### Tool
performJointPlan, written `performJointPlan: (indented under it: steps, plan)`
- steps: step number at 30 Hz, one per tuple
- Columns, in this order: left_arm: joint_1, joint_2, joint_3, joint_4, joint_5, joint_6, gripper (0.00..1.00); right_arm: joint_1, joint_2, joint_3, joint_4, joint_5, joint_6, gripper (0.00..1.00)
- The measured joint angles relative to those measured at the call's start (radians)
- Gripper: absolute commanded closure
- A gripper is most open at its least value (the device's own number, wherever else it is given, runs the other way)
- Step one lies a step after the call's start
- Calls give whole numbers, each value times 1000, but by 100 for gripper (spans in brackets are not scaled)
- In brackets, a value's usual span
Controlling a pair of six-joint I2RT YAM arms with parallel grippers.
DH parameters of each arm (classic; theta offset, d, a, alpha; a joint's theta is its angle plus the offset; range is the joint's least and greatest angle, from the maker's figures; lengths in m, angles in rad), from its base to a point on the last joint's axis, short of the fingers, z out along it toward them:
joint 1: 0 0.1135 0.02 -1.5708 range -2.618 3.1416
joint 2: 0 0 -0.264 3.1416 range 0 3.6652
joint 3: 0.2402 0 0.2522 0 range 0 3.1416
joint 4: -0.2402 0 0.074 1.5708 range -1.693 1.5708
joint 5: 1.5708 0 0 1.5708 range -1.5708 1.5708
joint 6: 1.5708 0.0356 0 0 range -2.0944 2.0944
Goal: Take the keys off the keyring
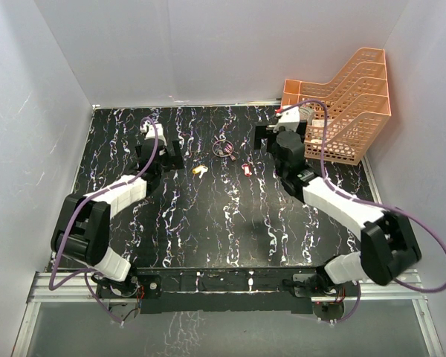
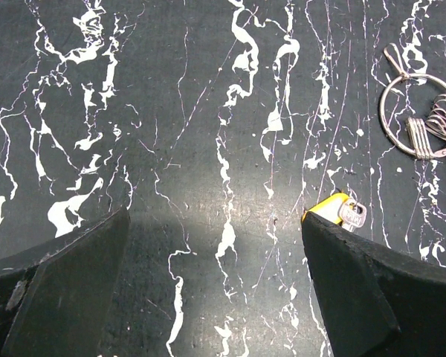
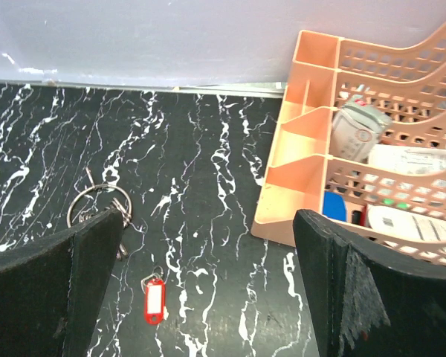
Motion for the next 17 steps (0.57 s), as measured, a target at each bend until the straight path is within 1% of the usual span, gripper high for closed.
performJointPlan:
  steps: [4,7,13,17]
  plan:
    - [0,-34,-29,11,0,0,1,0,-136,-98,17,37,7,2]
    - [0,-59,-56,29,1,1,1,0,-206,-158,24,60,13,2]
    - [0,-118,-126,56,-3,0,1,0,-286,-241,35,87,27,2]
    - [0,-122,-132,56,-10,1,1,0,-294,-250,40,101,28,2]
